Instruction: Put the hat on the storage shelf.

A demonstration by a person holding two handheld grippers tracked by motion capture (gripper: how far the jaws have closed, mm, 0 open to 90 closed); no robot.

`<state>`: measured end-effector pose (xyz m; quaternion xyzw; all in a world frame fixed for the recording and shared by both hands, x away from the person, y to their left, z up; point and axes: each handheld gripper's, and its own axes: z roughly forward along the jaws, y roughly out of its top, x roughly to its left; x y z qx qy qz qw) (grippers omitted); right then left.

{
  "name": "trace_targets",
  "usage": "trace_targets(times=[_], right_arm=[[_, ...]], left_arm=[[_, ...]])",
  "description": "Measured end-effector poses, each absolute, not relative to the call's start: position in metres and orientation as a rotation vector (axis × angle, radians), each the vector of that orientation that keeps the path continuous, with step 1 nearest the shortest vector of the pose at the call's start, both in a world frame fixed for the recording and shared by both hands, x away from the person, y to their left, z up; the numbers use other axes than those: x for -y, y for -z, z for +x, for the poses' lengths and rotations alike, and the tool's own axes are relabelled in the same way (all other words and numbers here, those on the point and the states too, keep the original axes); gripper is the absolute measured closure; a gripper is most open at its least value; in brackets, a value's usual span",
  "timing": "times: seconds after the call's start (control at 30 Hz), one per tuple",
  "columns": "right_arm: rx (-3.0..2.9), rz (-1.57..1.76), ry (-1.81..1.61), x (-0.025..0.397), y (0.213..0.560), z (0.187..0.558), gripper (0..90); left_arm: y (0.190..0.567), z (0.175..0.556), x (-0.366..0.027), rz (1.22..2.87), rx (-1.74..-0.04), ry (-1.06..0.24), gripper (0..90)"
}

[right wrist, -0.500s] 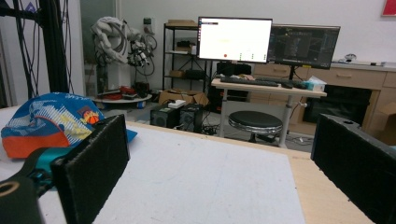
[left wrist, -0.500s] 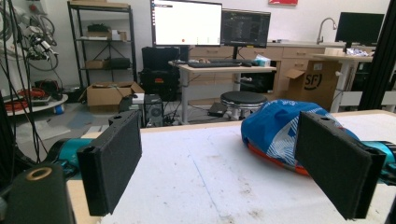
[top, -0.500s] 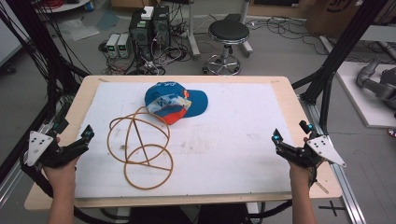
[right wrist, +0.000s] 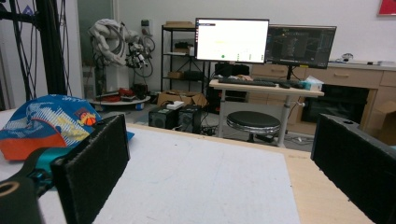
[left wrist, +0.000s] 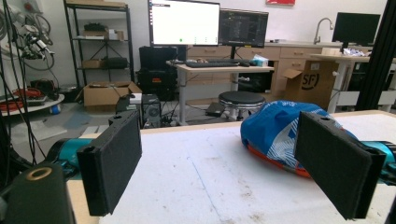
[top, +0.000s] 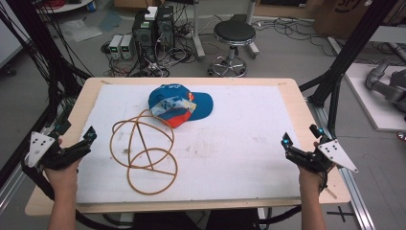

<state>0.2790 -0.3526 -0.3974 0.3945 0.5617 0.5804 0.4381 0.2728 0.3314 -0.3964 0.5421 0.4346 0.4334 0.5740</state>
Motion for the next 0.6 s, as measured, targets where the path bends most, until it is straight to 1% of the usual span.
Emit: trace_targets(times=[0.27,0.6], right_arm=[[-1.401,0.978,-1.436,0.355,0.398,0.277,4.1],[-1.413,0.973,-1.440,0.354,0.398,0.277,4.1]], left_arm=[[0.390,0.281,-0.332,1.250,-1.005,-0.993,15.9],[0.379,0.303,-0.325,1.326,-0.944,-0.927,16.8]])
